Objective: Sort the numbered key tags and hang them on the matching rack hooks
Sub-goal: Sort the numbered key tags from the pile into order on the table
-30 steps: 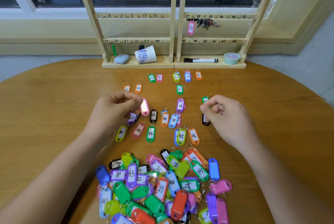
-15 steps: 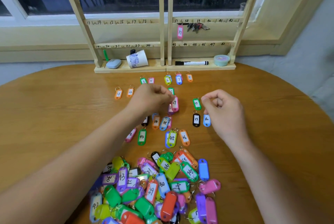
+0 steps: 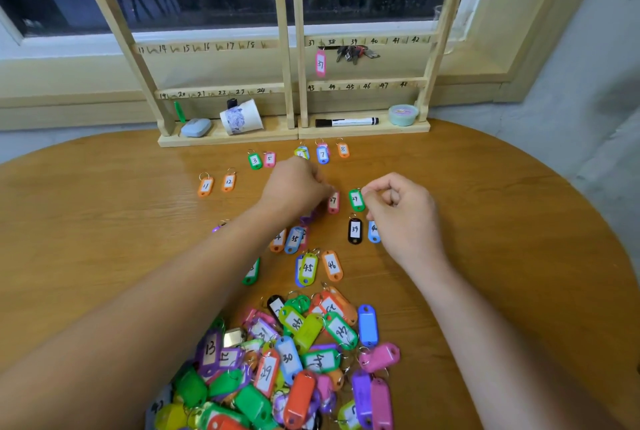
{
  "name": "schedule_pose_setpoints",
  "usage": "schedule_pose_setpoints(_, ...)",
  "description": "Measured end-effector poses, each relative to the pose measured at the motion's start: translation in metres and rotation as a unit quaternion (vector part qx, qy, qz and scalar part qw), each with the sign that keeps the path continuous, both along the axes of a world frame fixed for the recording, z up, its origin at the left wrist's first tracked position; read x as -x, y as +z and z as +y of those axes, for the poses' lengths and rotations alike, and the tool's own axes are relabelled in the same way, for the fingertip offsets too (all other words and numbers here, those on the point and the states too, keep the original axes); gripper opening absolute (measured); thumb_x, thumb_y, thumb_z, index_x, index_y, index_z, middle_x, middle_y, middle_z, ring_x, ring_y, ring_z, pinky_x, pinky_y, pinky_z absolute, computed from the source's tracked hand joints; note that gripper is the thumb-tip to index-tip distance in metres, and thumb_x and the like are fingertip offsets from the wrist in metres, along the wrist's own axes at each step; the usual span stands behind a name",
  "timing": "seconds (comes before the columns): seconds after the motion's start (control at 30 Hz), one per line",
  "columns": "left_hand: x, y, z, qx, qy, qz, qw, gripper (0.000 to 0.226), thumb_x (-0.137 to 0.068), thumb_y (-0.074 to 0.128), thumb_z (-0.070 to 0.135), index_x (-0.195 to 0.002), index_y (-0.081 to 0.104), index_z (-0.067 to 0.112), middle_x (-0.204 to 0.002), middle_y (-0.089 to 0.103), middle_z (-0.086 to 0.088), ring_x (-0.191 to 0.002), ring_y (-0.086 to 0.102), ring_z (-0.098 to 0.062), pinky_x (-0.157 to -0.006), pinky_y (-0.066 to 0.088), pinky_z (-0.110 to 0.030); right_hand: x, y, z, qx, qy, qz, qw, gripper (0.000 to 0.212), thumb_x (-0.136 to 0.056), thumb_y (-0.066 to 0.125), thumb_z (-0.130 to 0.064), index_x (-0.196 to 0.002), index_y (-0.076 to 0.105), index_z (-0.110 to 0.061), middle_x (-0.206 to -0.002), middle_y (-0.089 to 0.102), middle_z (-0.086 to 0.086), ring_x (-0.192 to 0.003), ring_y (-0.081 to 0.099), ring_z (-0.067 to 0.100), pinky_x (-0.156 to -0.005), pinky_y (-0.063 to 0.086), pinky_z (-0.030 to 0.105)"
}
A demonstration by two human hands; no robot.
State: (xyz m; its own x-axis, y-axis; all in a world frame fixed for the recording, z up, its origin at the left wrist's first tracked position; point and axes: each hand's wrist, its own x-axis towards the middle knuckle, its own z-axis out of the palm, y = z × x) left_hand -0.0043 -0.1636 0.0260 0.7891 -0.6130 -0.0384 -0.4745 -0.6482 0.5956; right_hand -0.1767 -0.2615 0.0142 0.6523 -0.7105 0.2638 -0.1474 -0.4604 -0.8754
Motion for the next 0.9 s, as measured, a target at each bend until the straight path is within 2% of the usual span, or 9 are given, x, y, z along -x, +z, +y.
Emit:
schedule_pose_setpoints(0.2, 0.0, 0.003, 0.0, -0.05, -0.003, -0.044, 0.998, 0.024, -0.093, 0.078, 0.035, -0.081, 0.078, 0.014, -0.074, 0.076, -0.004, -0.071, 0.074, -0.019, -0.063, 0.063, -0.035, -0.001, -0.002, 0.0, 0.011, 0.002, 0.004, 1.0, 0.016, -0.099, 0.071, -0.024, -0.084, 0.071, -0.029, -0.066, 0.068, 0.002, -0.065, 0.067, 0.022, -0.058, 0.05, 0.033)
schedule_pose_setpoints(0.3, -0.002, 0.001, 0.003, -0.058, -0.006, -0.052, 0.997, 0.023, -0.09, 0.08, 0.036, -0.08, 0.079, 0.016, -0.078, 0.078, -0.002, -0.075, 0.074, -0.018, -0.069, 0.065, -0.038, -0.001, -0.002, 0.0, 0.009, 0.006, 0.001, 1.0, 0.016, -0.099, 0.071, -0.024, -0.084, 0.072, -0.029, -0.066, 0.068, 0.002, -0.064, 0.066, 0.022, -0.059, 0.051, 0.035)
schedule_pose_setpoints(0.47, -0.006, 0.008, 0.014, -0.018, 0.002, -0.065, 0.998, 0.009, -0.087, 0.081, 0.029, -0.081, 0.074, 0.026, -0.08, 0.071, 0.009, -0.074, 0.067, -0.011, -0.058, 0.047, -0.026, 0.0, -0.001, -0.001, 0.017, 0.006, 0.004, 1.0, 0.016, -0.099, 0.071, -0.024, -0.084, 0.072, -0.03, -0.066, 0.069, 0.001, -0.063, 0.066, 0.018, -0.056, 0.049, 0.029)
schedule_pose_setpoints(0.57, -0.004, 0.017, 0.024, 0.001, -0.008, -0.084, 0.996, 0.006, -0.088, 0.079, 0.027, -0.085, 0.074, 0.026, -0.079, 0.066, 0.011, -0.074, 0.063, -0.006, -0.055, 0.039, -0.022, 0.0, 0.0, 0.0, 0.02, 0.011, 0.006, 1.0, 0.016, -0.099, 0.071, -0.024, -0.084, 0.072, -0.03, -0.067, 0.069, 0.001, -0.065, 0.067, 0.019, -0.057, 0.05, 0.031)
schedule_pose_setpoints(0.63, -0.002, 0.022, 0.033, 0.013, -0.018, -0.089, 0.996, 0.005, -0.089, 0.079, 0.027, -0.088, 0.075, 0.026, -0.082, 0.068, 0.009, -0.078, 0.064, -0.006, -0.056, 0.039, -0.02, 0.0, -0.001, -0.001, 0.016, 0.021, 0.013, 1.0, 0.016, -0.099, 0.071, -0.024, -0.084, 0.072, -0.029, -0.068, 0.069, 0.002, -0.067, 0.068, 0.02, -0.061, 0.052, 0.034)
schedule_pose_setpoints(0.7, 0.002, 0.026, 0.047, 0.031, -0.024, -0.082, 0.996, 0.005, -0.091, 0.079, 0.026, -0.088, 0.076, 0.026, -0.078, 0.068, 0.01, -0.073, 0.062, -0.003, -0.055, 0.038, -0.014, 0.0, -0.002, -0.001, 0.01, 0.04, 0.027, 0.999, 0.016, -0.098, 0.071, -0.024, -0.084, 0.073, -0.029, -0.068, 0.069, -0.001, -0.065, 0.065, 0.016, -0.059, 0.049, 0.032)
schedule_pose_setpoints(0.77, 0.009, 0.028, 0.064, 0.05, -0.032, -0.074, 0.995, 0.008, -0.091, 0.079, 0.023, -0.086, 0.075, 0.027, -0.072, 0.066, 0.011, -0.067, 0.06, -0.001, -0.054, 0.038, -0.01, 0.001, -0.001, 0.0, 0.006, 0.067, 0.053, 0.996, 0.016, -0.097, 0.073, -0.02, -0.082, 0.073, -0.028, -0.067, 0.065, -0.008, -0.058, 0.057, 0.007, -0.054, 0.04, 0.02)
schedule_pose_setpoints(0.83, 0.018, 0.029, 0.084, 0.06, -0.043, -0.06, 0.995, 0.01, -0.091, 0.08, 0.022, -0.084, 0.075, 0.027, -0.068, 0.066, 0.011, -0.064, 0.06, 0.0, -0.056, 0.041, -0.011, 0.002, 0.0, 0.004, 0.012, 0.098, 0.093, 0.991, 0.016, -0.095, 0.074, -0.019, -0.082, 0.073, -0.027, -0.068, 0.064, -0.011, -0.057, 0.055, 0.002, -0.053, 0.038, 0.014)
schedule_pose_setpoints(0.9, 0.027, 0.028, 0.103, 0.061, -0.053, -0.036, 0.996, 0.009, -0.091, 0.081, 0.025, -0.085, 0.075, 0.027, -0.069, 0.069, 0.009, -0.065, 0.062, -0.001, -0.056, 0.044, -0.012, 0.004, 0.001, 0.008, 0.024, 0.123, 0.123, 0.984, 0.015, -0.094, 0.075, -0.02, -0.08, 0.073, -0.027, -0.07, 0.067, -0.013, -0.06, 0.06, 0.004, -0.058, 0.047, 0.022)
